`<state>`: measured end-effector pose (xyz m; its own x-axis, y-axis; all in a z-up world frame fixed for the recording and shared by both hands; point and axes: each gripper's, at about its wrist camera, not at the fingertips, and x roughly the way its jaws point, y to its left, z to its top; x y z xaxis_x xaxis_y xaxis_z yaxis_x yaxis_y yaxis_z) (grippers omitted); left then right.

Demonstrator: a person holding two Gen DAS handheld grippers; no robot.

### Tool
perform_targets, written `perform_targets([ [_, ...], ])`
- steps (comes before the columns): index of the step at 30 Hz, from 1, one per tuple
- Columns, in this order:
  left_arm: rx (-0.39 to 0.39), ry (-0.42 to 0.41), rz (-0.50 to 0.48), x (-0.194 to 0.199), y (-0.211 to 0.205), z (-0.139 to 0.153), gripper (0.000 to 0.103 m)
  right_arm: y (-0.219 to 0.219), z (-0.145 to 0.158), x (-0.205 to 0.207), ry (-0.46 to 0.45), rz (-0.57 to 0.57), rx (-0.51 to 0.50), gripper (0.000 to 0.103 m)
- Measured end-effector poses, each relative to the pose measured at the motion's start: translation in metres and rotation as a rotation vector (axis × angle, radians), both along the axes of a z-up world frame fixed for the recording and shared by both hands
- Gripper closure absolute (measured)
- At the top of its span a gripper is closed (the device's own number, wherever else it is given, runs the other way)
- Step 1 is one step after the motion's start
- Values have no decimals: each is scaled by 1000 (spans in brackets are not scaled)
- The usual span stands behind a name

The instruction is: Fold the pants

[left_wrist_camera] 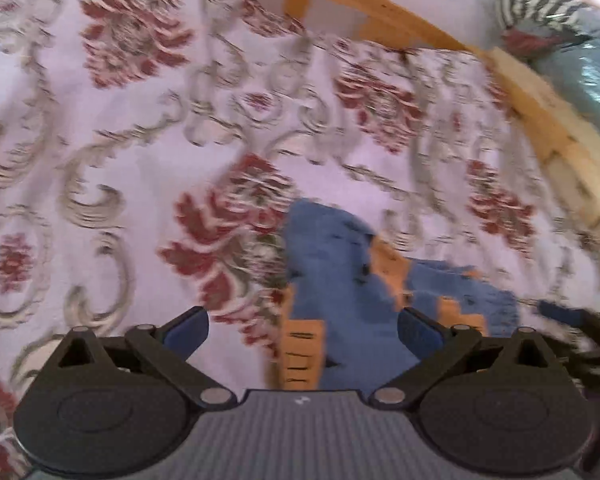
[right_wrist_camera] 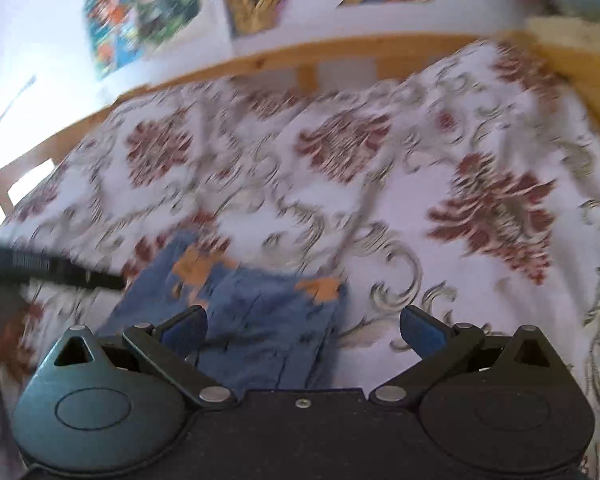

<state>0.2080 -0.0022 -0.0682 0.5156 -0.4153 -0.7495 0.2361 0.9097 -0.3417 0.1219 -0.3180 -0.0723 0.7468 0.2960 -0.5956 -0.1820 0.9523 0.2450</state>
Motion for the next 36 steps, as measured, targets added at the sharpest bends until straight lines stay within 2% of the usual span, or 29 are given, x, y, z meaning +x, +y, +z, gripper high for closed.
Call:
perform_targets([
  [3, -29, 38, -45, 4, -5, -11, 0, -9, -13, 7, 75, -12, 88, 14],
  [5, -9, 37, -59, 2, -10, -19, 0, -12, -18, 10, 101, -26, 132, 20],
  [7, 27, 24, -83, 0, -16, -24, 2, -14, -22, 10, 115, -36, 175, 39],
  [8, 45, 8, -97, -2, -20, -25, 7, -14, -24, 10, 123, -36, 189, 46],
  [9, 60, -7, -109, -3, -23, -24, 11, -14, -26, 10, 131, -31, 199, 57],
  [11, 72, -15, -132, -4, -26, -21, 30, -11, -26, 10, 135, -29, 200, 61],
  [12, 59, -7, -133, -4, -26, -21, 35, -9, -26, 11, 136, -25, 198, 66],
  [15, 11, 21, -106, -3, -23, -23, 57, -6, -24, 9, 125, -31, 192, 72],
  [17, 17, 27, -81, -3, -20, -23, 79, -2, -21, 6, 107, -30, 171, 75],
  [19, -2, 26, -66, -4, -17, -21, 86, 4, -17, 4, 81, -28, 137, 77],
  [21, -12, 17, -52, -6, -16, -18, 88, 11, -13, 1, 56, -29, 98, 78],
  [25, 14, -25, -43, -13, -20, -10, 90, 22, -3, -6, -11, -22, 38, 79],
  [28, 33, -89, -39, -17, -24, 0, 91, 30, 4, -10, -73, -25, -4, 80],
  [30, 53, -164, -44, -16, -30, 8, 91, 35, 8, -8, -124, -30, -41, 80],
  [32, 69, -222, -51, -8, -35, 15, 91, 38, 11, 2, -154, -41, -56, 80],
  [36, 29, -228, -21, 20, -36, 18, 90, 39, 12, 28, -170, -45, -77, 80],
])
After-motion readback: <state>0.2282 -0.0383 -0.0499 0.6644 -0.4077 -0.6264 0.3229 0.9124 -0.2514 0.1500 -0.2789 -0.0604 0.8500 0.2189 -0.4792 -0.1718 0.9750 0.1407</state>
